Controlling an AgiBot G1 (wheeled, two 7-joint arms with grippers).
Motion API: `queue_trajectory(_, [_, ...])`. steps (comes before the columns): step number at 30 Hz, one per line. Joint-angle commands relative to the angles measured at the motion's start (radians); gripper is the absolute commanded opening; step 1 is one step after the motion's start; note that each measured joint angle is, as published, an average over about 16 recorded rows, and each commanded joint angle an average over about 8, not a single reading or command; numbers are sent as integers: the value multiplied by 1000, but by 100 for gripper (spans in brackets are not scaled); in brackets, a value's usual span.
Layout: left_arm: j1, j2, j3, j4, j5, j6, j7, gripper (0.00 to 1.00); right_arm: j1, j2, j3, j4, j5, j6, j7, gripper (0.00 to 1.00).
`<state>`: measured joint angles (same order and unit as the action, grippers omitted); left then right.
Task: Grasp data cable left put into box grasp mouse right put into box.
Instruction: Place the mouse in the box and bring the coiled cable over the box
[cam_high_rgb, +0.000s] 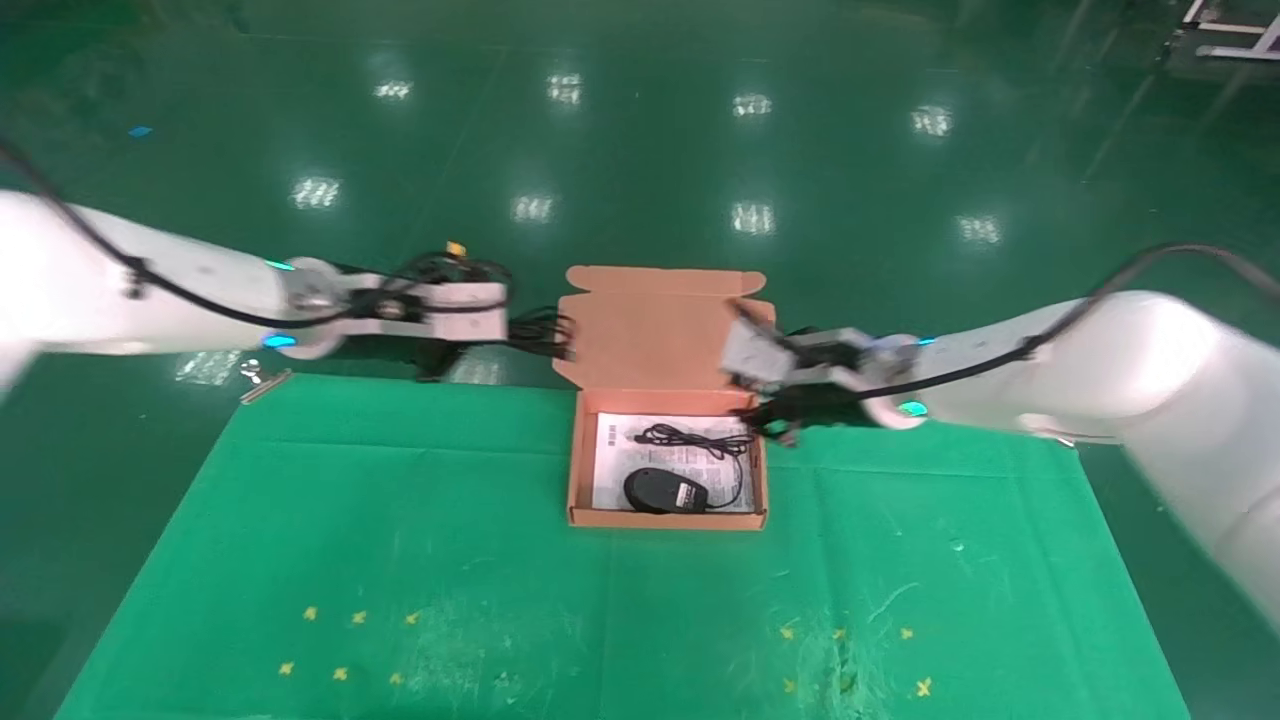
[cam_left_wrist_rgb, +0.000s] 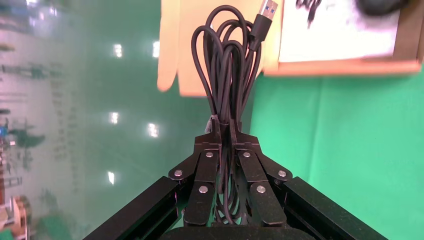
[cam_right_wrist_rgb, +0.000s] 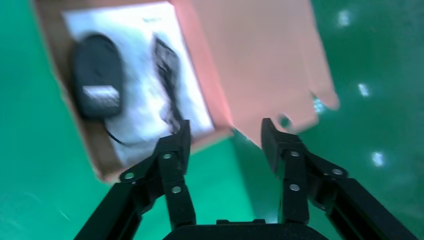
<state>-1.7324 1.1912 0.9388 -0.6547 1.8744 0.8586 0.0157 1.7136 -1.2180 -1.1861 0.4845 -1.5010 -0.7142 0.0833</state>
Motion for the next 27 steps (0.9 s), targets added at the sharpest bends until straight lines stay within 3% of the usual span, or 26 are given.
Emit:
queue_trajectory(1, [15, 36, -7, 45, -26, -32, 51, 0, 7, 26, 5, -5, 2, 3, -7, 100])
queue_trajectory(6, [44, 131, -20, 164, -82, -90, 177, 0, 18, 95, 16, 17, 8, 1, -28, 100])
queue_trajectory(11, [79, 172, -18, 206, -158, -121, 274, 0, 14, 161, 23, 58, 16, -8, -41, 100])
queue_trajectory(21, [125, 181, 69, 166, -298, -151, 322, 0, -7, 260, 28, 161, 23, -21, -22, 100])
queue_trajectory(22, [126, 181, 80, 163, -308, -154, 321, 6, -8, 267, 28, 171, 23, -20, -20, 100])
queue_trajectory(27, [127, 182, 120, 159, -345, -169, 314, 68, -12, 293, 30, 208, 25, -18, -13, 100])
